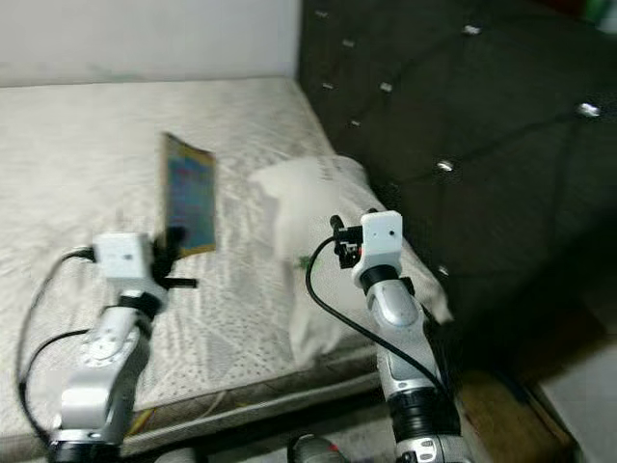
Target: Clean up the room
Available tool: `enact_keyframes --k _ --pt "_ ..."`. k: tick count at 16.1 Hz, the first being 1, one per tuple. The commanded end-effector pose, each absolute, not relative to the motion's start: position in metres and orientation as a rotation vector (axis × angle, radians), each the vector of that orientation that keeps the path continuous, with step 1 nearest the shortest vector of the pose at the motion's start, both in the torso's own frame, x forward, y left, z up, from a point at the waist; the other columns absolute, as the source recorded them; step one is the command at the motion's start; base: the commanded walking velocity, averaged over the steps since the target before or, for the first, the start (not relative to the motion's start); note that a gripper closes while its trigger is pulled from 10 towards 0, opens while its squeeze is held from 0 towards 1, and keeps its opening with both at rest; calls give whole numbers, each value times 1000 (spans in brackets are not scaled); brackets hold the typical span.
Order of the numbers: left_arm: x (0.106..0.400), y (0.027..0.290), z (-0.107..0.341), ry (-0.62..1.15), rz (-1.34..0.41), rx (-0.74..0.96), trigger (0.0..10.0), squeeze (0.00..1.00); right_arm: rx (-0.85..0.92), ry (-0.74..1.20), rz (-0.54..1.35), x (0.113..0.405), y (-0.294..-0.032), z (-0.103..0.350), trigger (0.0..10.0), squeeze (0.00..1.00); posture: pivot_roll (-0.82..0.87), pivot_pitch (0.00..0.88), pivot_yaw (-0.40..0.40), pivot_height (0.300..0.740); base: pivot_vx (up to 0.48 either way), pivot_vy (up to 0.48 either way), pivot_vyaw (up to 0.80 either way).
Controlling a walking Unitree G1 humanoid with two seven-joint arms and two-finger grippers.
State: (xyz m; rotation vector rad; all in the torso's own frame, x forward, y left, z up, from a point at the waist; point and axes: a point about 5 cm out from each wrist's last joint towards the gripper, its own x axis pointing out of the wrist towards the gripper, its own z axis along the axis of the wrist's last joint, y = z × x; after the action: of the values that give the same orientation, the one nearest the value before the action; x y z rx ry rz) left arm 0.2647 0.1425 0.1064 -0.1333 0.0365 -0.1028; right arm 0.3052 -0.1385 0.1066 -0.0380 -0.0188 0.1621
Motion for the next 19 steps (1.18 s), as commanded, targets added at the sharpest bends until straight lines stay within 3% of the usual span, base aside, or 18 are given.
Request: enact_keyframes --k 1,3,6,16,19 --pt "265 135 119 14 -148 -193 10000 0 -43 -20 150 305 -142 110 10000 0 -56 54 -43 740 0 0 -800" --pt "261 130 119 32 -180 -223 10000 0 -42 -14 145 302 -144 109 10000 0 -51 67 -53 740 0 0 -400" --pt "257 142 119 15 -92 -288 10000 0 -42 -8 154 297 -144 111 10000 0 -44 84 -62 740 0 0 0" --pt "237 154 117 54 -40 -213 10000 0 -11 -9 172 291 -138 115 10000 0 -38 119 -37 740 0 0 0" --pt "241 155 118 51 -37 -224 10000 0 -9 -5 174 290 -137 115 10000 0 -41 116 -35 707 0 0 0"
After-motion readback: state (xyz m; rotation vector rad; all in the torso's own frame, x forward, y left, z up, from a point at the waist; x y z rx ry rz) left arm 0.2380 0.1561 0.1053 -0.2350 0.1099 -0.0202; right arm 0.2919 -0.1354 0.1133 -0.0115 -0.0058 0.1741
